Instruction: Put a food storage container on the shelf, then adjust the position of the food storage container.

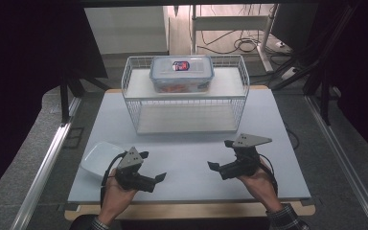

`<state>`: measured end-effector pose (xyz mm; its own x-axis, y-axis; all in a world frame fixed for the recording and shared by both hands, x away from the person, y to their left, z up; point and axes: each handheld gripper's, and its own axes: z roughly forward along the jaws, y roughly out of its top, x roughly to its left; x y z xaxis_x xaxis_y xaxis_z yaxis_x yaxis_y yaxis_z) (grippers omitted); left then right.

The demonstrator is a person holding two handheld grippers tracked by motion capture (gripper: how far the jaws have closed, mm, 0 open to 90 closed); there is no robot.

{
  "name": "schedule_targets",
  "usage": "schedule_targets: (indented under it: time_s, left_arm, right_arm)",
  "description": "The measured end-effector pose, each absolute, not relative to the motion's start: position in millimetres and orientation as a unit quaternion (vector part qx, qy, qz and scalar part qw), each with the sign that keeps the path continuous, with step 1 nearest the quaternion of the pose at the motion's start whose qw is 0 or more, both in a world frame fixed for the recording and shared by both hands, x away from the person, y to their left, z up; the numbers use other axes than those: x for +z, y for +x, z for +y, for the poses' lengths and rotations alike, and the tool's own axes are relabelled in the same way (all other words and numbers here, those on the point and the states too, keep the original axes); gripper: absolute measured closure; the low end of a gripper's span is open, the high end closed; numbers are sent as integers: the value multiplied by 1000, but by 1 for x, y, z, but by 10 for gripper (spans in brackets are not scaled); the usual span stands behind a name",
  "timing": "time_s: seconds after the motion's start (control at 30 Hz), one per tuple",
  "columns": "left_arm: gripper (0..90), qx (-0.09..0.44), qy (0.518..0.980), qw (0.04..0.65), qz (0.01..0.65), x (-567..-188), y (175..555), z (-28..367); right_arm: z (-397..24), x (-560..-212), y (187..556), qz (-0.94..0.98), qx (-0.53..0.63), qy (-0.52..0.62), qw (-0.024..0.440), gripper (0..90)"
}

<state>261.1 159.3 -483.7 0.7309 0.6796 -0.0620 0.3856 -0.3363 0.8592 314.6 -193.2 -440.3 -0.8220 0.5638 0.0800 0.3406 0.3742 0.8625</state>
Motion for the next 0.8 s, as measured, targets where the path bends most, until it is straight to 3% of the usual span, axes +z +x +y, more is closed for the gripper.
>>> schedule_targets:
  time_s: [0.17,0.8]
  left_arm:
    - [25,177,811,455,323,-494,253,154]
    - [56,148,834,416,331,-510,249,148]
  right_arm:
    - [-197,-452,305,817,490,278,125,0]
    - [-207,-483,298,830,459,291,130,9]
